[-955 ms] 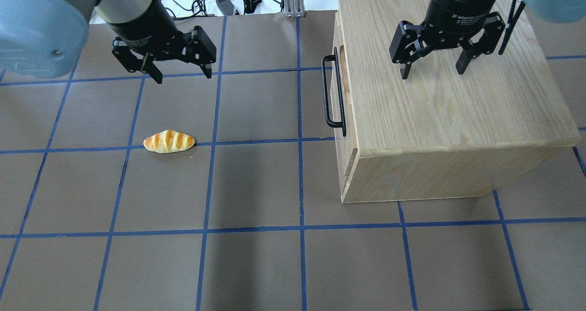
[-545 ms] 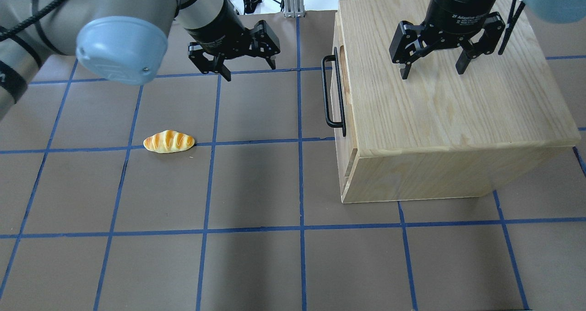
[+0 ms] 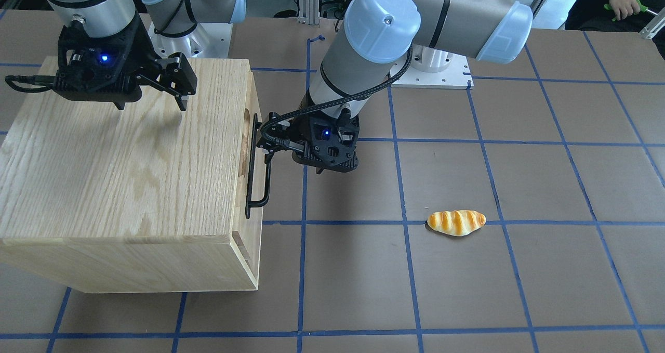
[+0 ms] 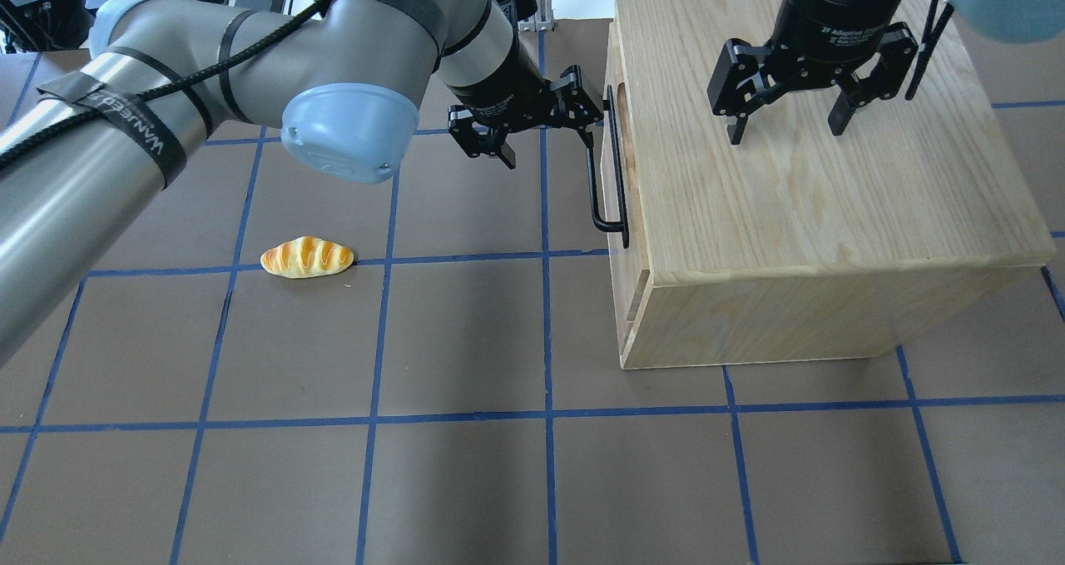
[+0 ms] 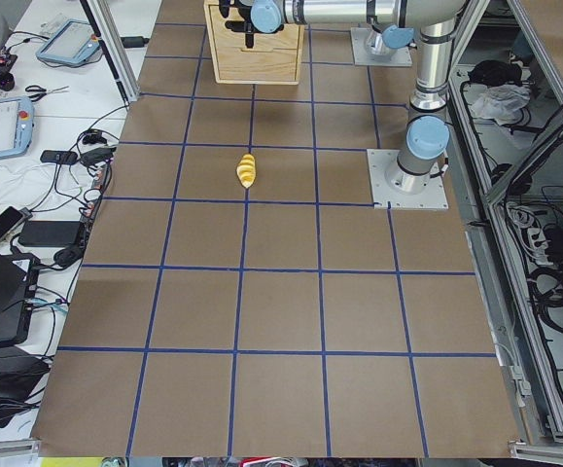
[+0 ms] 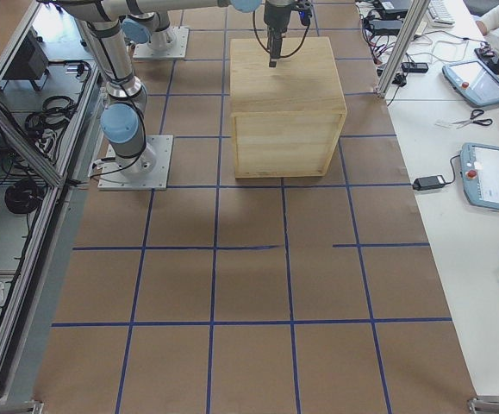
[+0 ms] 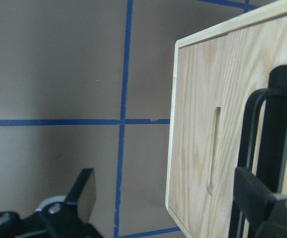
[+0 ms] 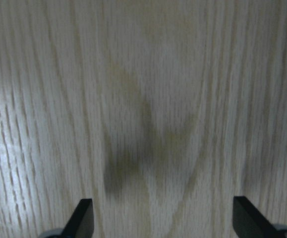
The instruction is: Open upper drawer
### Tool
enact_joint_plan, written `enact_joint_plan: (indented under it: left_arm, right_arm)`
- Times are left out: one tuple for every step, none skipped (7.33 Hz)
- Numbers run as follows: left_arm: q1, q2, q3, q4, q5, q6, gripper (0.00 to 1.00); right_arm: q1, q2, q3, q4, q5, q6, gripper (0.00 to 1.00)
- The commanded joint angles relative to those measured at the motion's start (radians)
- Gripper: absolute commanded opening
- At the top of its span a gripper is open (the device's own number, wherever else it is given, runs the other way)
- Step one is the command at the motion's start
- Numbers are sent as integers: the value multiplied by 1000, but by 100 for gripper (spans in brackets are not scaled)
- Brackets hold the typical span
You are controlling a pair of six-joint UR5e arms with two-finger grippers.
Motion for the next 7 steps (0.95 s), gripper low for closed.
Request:
enact_joint_plan:
  left_arm:
    - [-5, -26, -5, 3, -18, 59, 100]
    - [-5, -39, -8, -1, -21, 108, 100]
    - [-4, -50, -8, -1, -24, 139, 100]
    - [-4, -50, -12, -2, -21, 174, 100]
    - [8, -40, -12, -16, -16, 188, 100]
    - [56, -26, -17, -43, -15, 201, 100]
    - [134, -10, -52, -69, -15, 278, 100]
  right_arm:
    - [0, 0, 1, 0, 0, -1, 100]
    - [0, 0, 1, 0, 0, 1, 100]
    - [0, 0, 1, 0, 0, 1, 100]
    - [0, 0, -1, 0, 0, 1, 100]
    - [0, 0, 1, 0, 0, 1, 100]
    - [0, 0, -1, 0, 0, -1, 100]
    - [0, 0, -1, 0, 0, -1, 100]
